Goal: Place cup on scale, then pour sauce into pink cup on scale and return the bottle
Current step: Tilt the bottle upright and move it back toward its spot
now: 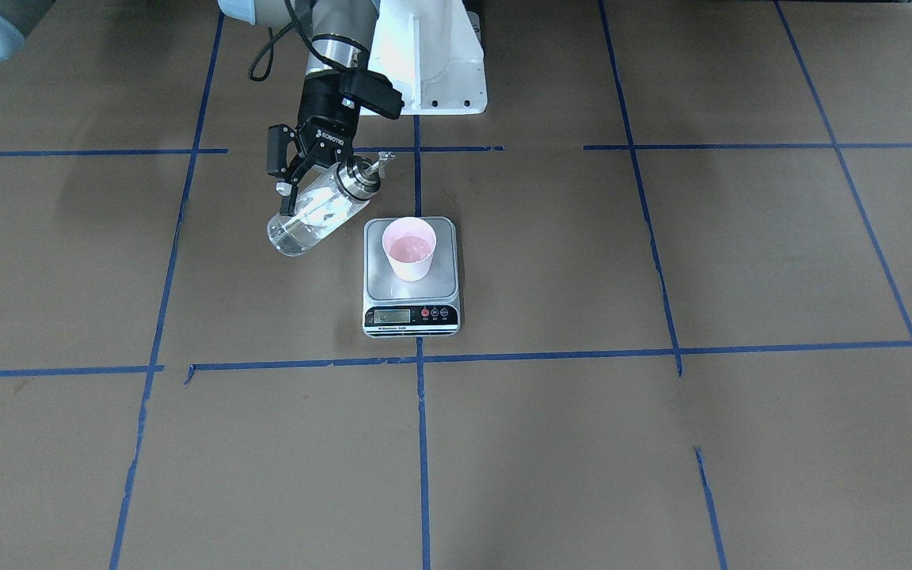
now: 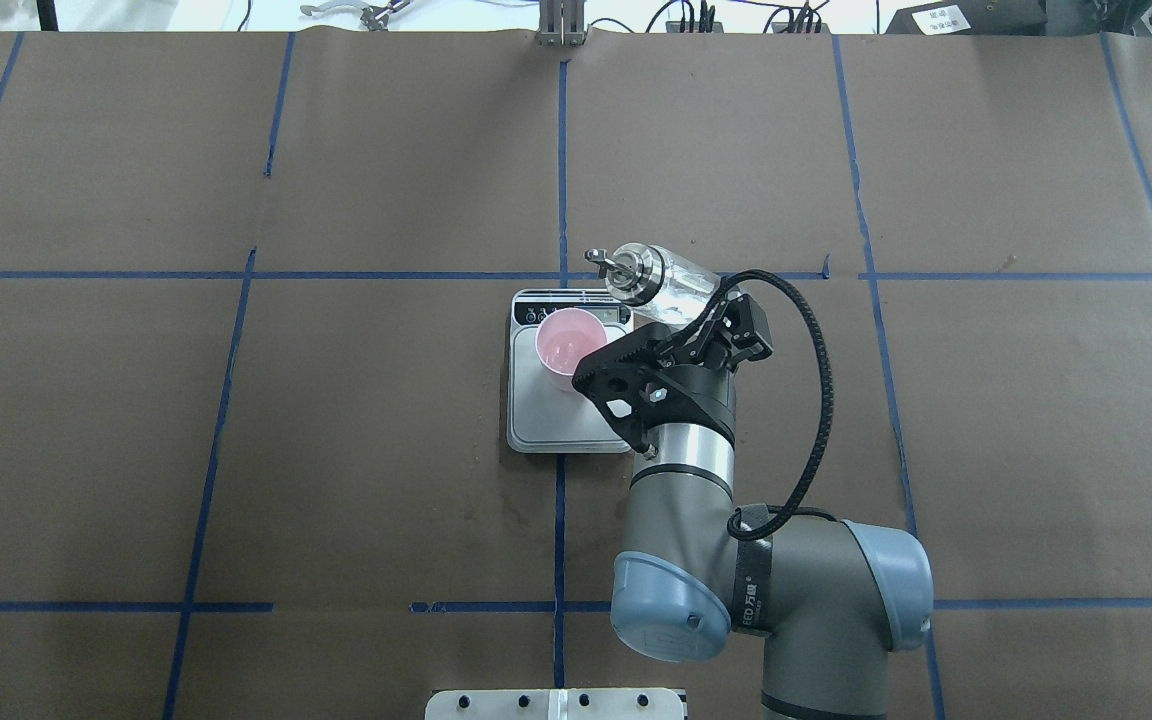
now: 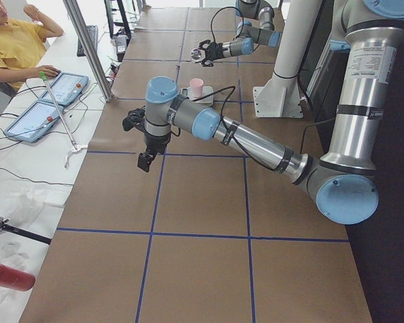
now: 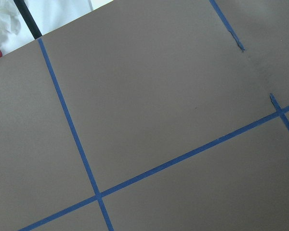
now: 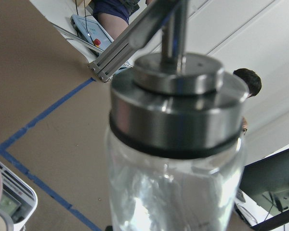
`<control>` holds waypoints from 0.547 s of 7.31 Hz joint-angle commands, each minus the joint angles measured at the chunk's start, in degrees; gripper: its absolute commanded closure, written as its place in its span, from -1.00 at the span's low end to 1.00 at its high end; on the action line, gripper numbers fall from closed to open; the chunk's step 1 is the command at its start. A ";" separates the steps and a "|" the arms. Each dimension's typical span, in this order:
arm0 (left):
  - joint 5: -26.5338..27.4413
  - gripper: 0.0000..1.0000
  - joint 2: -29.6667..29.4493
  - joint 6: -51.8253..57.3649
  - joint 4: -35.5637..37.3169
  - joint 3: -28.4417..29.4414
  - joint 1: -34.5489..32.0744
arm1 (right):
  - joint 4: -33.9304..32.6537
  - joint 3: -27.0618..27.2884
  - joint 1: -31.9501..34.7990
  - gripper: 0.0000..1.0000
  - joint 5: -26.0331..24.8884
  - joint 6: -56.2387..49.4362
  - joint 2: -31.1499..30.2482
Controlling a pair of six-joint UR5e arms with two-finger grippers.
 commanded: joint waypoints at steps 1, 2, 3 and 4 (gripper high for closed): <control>0.02 -1.00 0.00 -0.09 0.01 -0.09 0.00 | 7.75 1.03 0.28 1.00 1.69 8.62 -0.52; -0.06 -1.00 -0.09 -0.26 0.01 -0.18 0.00 | 11.60 2.34 0.98 1.00 4.31 15.08 -1.74; 0.02 -1.00 -0.09 -0.26 -0.08 -0.27 0.00 | 15.20 4.01 1.24 1.00 6.25 18.02 -4.71; 0.02 -1.00 -0.18 -0.26 -0.08 -0.27 0.00 | 15.33 4.55 1.33 1.00 5.92 18.40 -7.53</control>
